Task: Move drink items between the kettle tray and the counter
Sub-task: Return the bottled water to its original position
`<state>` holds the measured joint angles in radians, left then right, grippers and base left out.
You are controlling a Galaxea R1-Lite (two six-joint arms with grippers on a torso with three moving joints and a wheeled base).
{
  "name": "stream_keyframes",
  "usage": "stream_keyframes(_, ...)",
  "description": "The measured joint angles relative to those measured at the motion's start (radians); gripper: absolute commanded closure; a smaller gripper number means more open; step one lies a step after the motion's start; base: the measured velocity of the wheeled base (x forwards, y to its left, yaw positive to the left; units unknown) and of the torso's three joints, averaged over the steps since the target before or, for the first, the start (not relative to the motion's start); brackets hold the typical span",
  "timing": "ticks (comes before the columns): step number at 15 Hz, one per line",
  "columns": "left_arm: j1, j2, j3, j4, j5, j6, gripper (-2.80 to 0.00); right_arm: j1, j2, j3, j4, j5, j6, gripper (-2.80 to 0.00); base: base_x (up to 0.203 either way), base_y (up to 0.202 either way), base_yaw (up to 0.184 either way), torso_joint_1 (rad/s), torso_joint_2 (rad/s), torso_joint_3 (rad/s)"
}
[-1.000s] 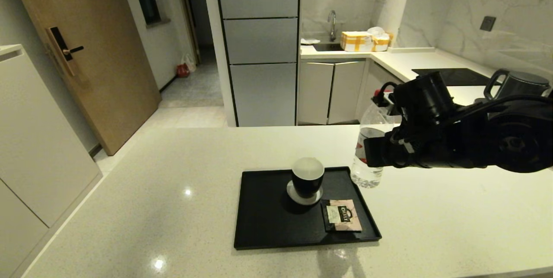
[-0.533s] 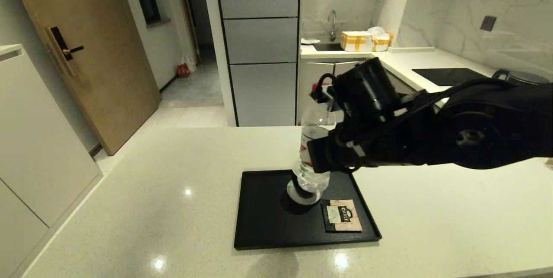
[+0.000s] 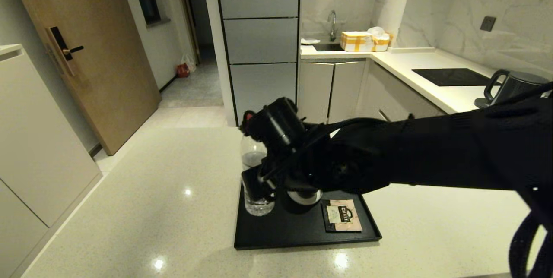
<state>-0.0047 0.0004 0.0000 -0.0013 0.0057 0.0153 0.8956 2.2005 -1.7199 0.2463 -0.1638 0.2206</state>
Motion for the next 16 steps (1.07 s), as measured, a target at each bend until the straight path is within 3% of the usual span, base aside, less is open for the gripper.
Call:
stream_keyframes(3,0.000,0.000,0.000,0.000,0.000,0.000,0.00,0.010,0.113,-0.044,-0.052,-0.020,0.001,0.00,0.000,0.000,0.000,0.000,0.00,0.000)
stream_keyframes(7,0.000,0.000,0.000,0.000,0.000,0.000,0.00,0.007,0.234,-0.090,-0.073,-0.131,0.003,0.00,0.000,0.000,0.000,0.000,0.00,0.000)
stream_keyframes(10,0.000,0.000,0.000,0.000,0.000,0.000,0.00,-0.009,0.285,-0.098,-0.169,-0.201,0.006,0.00,0.000,0.000,0.000,0.000,0.00,0.000)
stream_keyframes(16,0.000,0.000,0.000,0.000,0.000,0.000,0.00,-0.009,0.327,-0.089,-0.213,-0.248,0.051,0.00,0.000,0.000,0.000,0.000,0.00,0.000)
